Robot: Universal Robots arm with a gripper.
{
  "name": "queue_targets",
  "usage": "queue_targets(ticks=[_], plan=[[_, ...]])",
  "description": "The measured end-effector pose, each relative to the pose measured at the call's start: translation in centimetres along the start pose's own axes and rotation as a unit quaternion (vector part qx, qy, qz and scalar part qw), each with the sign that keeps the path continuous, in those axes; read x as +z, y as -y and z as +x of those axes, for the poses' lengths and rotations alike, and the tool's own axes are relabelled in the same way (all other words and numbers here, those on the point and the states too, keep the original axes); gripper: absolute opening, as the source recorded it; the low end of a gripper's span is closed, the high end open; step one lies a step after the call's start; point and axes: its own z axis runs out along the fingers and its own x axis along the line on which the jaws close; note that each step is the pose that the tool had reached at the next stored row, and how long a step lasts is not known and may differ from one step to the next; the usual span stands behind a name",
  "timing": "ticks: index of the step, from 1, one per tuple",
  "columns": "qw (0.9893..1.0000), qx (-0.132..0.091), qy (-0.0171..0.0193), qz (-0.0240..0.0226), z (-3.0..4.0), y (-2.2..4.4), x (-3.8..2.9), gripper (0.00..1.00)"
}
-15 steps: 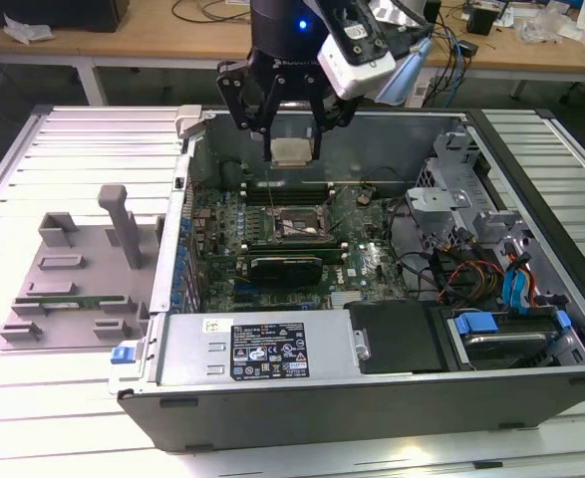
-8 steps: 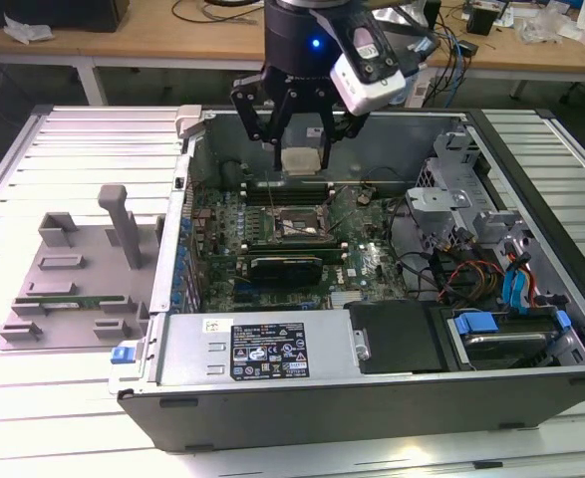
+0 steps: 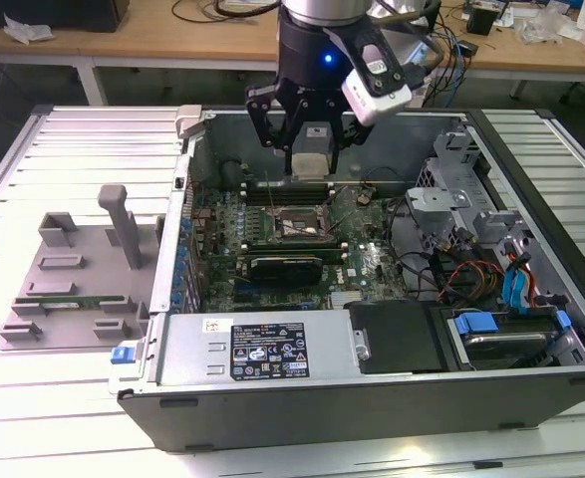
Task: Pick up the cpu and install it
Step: 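Pick up the cpu and move it towards the insertion slot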
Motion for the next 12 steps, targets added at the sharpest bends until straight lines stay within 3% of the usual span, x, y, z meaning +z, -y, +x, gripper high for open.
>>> queue_targets(ticks=[6, 12], plan=[[1.0000, 0.000, -0.0014, 0.0000, -0.65, -0.76, 1.44, 0.55], [1.0000, 0.000, -0.0022, 0.0001, -1.09, -1.46, 2.43, 0.55]])
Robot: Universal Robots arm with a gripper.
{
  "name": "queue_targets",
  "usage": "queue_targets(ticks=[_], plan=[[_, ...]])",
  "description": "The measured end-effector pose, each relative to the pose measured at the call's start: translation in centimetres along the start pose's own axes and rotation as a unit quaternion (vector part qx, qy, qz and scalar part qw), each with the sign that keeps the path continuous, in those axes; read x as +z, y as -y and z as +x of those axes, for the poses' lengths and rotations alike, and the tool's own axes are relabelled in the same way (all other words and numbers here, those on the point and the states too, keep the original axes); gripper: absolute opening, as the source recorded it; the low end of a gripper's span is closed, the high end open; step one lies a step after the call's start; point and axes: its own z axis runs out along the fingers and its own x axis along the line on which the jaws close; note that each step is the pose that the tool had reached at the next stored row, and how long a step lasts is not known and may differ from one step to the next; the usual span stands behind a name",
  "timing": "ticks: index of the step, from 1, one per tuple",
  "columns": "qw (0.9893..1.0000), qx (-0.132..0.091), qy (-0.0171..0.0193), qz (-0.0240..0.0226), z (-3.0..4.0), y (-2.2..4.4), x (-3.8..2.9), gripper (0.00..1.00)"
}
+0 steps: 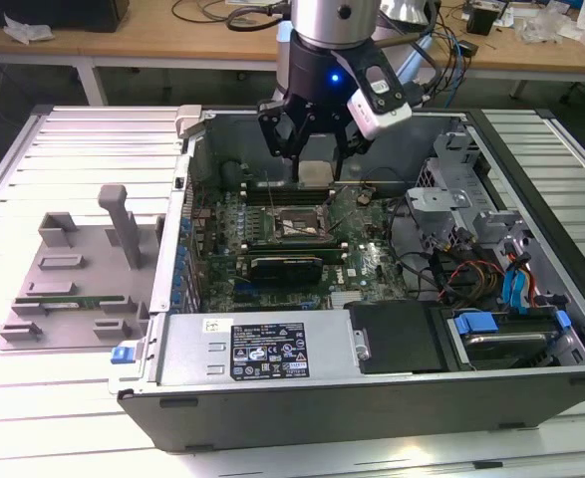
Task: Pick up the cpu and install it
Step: 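Pick up the cpu and move it towards the insertion slot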
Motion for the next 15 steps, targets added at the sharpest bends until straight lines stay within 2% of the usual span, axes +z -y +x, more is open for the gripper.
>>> queue_targets(ticks=[1, 3, 5, 7, 8, 9, 15], plan=[[1.0000, 0.000, 0.0000, 0.0000, -0.08, -0.21, 0.16, 0.55], [1.0000, 0.000, -0.0001, 0.0000, -0.13, -1.10, 0.56, 0.55], [1.0000, 0.000, -0.0001, 0.0000, -0.13, -1.41, 0.68, 0.55], [1.0000, 0.000, -0.0001, 0.0000, -0.13, -2.03, 0.92, 0.55], [1.0000, 0.000, -0.0001, -0.0001, -0.13, -2.54, 1.46, 0.55], [1.0000, 0.000, -0.0001, 0.0000, -0.12, -2.73, 1.64, 0.55], [1.0000, -0.002, -0.0003, 0.0005, 0.00, -2.74, 2.16, 0.55]])
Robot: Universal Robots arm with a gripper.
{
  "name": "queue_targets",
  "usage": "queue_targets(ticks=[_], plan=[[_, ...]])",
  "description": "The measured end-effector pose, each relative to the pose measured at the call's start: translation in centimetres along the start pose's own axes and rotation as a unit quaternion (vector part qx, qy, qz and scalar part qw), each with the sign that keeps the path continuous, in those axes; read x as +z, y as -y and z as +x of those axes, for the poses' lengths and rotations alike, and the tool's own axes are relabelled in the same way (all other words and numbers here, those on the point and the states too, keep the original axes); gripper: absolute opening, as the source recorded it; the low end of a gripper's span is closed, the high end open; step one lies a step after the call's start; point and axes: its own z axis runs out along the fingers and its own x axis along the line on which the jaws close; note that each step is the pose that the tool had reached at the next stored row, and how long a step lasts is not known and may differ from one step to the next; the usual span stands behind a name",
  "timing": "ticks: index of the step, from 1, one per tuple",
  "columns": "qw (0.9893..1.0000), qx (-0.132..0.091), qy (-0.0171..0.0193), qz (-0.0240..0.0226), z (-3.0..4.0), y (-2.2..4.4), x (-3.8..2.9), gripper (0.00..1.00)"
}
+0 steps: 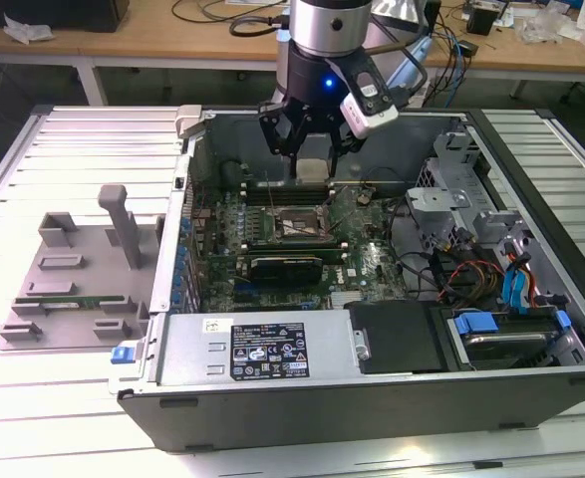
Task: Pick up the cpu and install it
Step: 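Pick up the cpu and move it towards the insertion slot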
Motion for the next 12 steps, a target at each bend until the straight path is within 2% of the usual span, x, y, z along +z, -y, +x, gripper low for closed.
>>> queue_targets(ticks=[6, 12], plan=[[1.0000, -0.004, -0.0002, 0.0046, 0.05, -0.15, 0.75, 0.55], [1.0000, -0.004, -0.0003, 0.0054, 0.16, -0.36, 1.30, 0.55]])
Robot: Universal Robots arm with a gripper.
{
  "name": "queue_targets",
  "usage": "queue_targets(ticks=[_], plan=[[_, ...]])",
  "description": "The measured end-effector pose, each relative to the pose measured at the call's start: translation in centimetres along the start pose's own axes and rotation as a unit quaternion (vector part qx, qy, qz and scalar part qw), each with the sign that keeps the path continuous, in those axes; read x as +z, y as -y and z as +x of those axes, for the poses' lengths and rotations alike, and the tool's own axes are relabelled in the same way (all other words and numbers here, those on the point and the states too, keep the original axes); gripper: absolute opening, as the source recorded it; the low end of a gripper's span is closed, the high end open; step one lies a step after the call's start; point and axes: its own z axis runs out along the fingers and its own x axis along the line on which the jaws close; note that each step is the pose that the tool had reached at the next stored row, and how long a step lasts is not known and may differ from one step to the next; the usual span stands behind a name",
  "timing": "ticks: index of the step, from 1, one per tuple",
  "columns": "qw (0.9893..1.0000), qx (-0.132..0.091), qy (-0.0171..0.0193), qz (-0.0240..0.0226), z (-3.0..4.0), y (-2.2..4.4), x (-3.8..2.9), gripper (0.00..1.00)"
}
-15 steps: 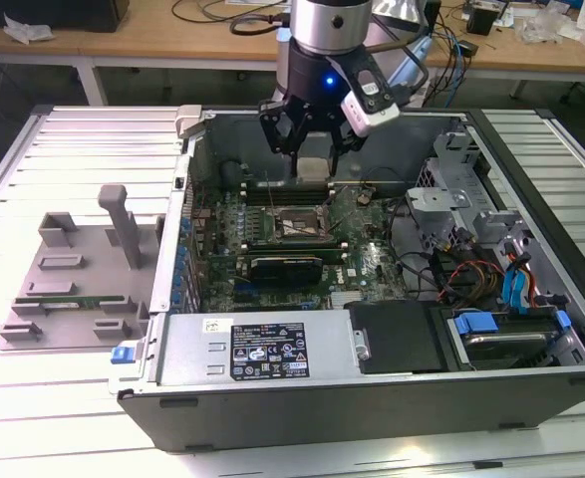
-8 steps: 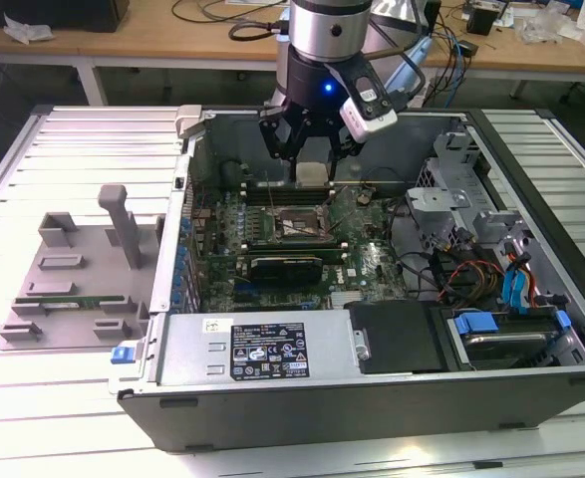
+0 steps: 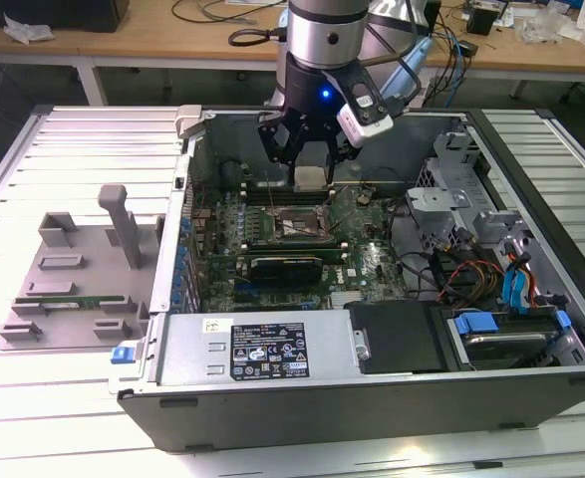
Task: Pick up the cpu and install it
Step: 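Pick up the cpu and move it towards the insertion slot, then place the cpu into insertion slot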
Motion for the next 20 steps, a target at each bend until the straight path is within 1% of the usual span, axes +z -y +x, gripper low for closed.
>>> queue_targets(ticks=[15, 17, 18, 20], plan=[[1.0000, 0.001, 0.0000, -0.0001, 0.00, 0.00, 0.08, 0.55], [0.9999, 0.015, 0.0005, 0.0002, 0.00, 0.01, 0.08, 0.55], [0.9996, 0.027, 0.0009, 0.0004, 0.00, 0.01, 0.08, 0.55], [0.9988, 0.048, 0.0017, 0.0007, 0.00, 0.01, 0.09, 0.55]])
